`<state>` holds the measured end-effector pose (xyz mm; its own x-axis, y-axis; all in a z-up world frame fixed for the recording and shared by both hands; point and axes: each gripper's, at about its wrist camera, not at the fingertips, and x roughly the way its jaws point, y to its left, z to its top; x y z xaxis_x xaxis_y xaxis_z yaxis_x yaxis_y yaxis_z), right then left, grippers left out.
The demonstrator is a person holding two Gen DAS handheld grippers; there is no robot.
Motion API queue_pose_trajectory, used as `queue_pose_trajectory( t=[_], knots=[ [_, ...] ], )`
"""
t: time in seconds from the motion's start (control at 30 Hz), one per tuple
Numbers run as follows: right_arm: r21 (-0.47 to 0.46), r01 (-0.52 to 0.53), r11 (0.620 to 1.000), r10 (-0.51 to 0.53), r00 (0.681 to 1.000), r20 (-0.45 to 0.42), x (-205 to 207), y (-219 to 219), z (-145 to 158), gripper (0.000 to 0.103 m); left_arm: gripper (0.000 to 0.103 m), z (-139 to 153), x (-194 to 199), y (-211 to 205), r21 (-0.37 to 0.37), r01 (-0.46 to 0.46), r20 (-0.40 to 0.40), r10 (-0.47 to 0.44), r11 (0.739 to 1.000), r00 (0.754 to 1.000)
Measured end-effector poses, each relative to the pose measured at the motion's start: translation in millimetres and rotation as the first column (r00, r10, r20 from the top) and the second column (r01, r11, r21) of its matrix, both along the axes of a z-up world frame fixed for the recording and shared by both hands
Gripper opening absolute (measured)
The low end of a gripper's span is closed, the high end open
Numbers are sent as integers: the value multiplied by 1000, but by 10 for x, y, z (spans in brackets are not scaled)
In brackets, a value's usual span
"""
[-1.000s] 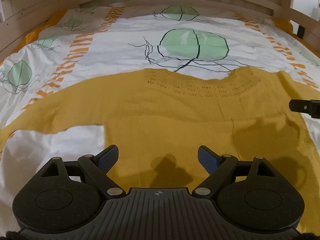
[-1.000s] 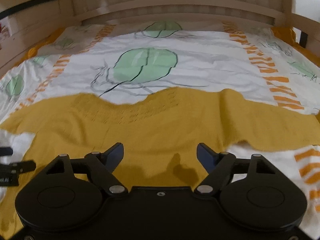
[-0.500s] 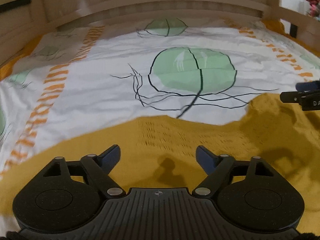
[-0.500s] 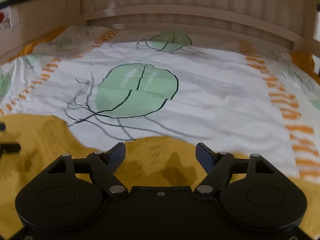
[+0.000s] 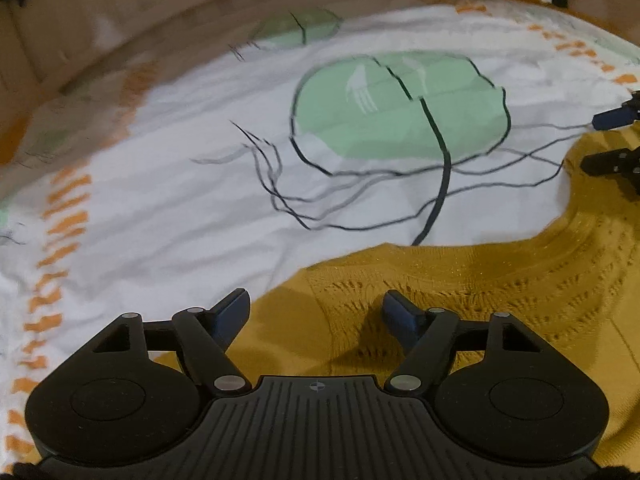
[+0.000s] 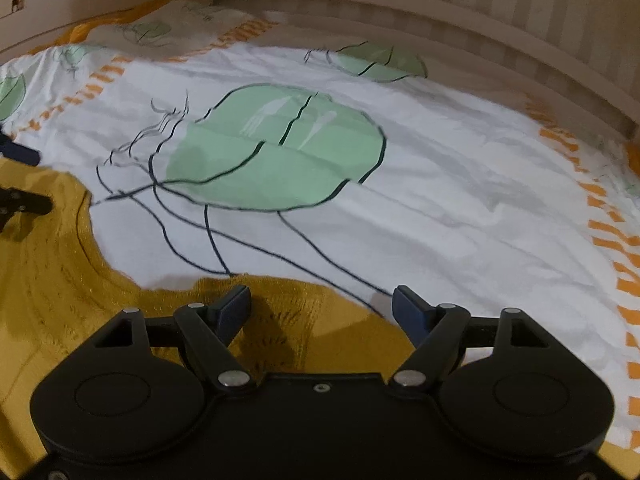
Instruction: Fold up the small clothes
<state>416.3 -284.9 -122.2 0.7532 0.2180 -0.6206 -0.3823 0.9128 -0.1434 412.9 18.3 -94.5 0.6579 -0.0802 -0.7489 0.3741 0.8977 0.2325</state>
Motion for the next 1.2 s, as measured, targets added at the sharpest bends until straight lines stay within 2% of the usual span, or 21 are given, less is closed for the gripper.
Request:
queue_pose_trajectory(
  t=[0.1, 0.17, 0.23, 0.27, 0.3, 0.33, 0.4, 0.43, 0.5, 0.6, 0.67, 0.73, 0.83, 0.87, 0.9, 0.93, 0.97, 1.03, 1.1, 1.2],
  knots=[
    [19, -23, 1000, 23, 1000, -16, 33, -47, -31, 78, 73, -54, 78, -5, -26, 11, -33, -12, 1000, 999],
    [40, -38, 998, 39, 999, -26, 48, -65, -27, 73, 70, -62, 105, -4, -42, 12, -44, -14, 999, 999],
    [70, -73, 995, 75, 997, -31, 38, -76, -28, 52, 49, -67, 94, 20, -92, 30, -50, -35, 995, 998],
    [76, -93, 993, 95, 995, -30, 15, -65, -27, 45, 42, -69, 72, 32, -121, 32, -53, -39, 992, 998],
    [69, -104, 992, 105, 994, -25, -9, -40, -27, 39, 35, -73, 47, 24, -119, 21, -42, -27, 993, 999],
    [62, -121, 991, 123, 992, -21, -40, -14, -29, 24, 30, -78, 12, 9, -107, 17, -31, -20, 994, 999],
    [53, -161, 985, 163, 986, -25, -98, 40, -38, 21, 12, -65, -54, -11, -81, 13, 2, -13, 997, 1000],
    [46, -167, 985, 168, 986, -18, -122, 70, -38, 20, 10, -42, -81, -2, -85, -3, 17, 5, 996, 1000],
    [65, -164, 984, 165, 986, -8, -154, 56, -6, 18, 8, 35, -119, 58, -132, -59, 50, 66, 990, 997],
    [96, -83, 992, 79, 996, 45, -123, -36, 59, 17, 8, 93, -80, 82, -148, -123, 113, 141, 981, 984],
    [95, -28, 995, 23, 998, 53, -42, -60, 50, 17, 8, 29, 9, 73, -150, -150, 81, 164, 977, 983],
    [97, 7, 995, -9, 1000, 25, 52, -50, -1, 17, 9, -36, 37, 80, -164, -185, 65, 198, 969, 978],
    [83, 24, 996, -25, 1000, 13, 96, 12, -79, 28, 15, -89, 57, 51, -138, -195, 50, 203, 971, 978],
    [87, 34, 996, -36, 999, 19, 93, 16, -74, 46, 22, -63, 49, 33, -117, -197, 60, 205, 973, 977],
    [97, 45, 994, -47, 999, 18, 94, 8, -54, 58, 29, -17, 36, 31, -109, -205, 63, 213, 973, 975],
    [113, 58, 992, -60, 998, 12, 81, -21, -21, 82, 31, 27, 23, 35, -117, -217, 60, 225, 969, 972],
    [138, 66, 988, -68, 998, 6, 65, -58, 13, 89, 32, 95, -7, 55, -138, -235, 49, 243, 962, 969],
    [186, 88, 978, -94, 995, 19, -21, -154, 105, 88, 36, 236, -151, 84, -201, -257, 43, 271, 945, 962],
    [229, 136, 964, -146, 989, 25, -113, -277, 212, 89, 52, 339, -315, 52, -242, -265, 44, 284, 933, 958],
    [351, 192, 916, -203, 979, -5, -273, -525, 358, 94, 61, 447, -550, -96, -282, -245, 35, 265, 928, 964]
  ],
)
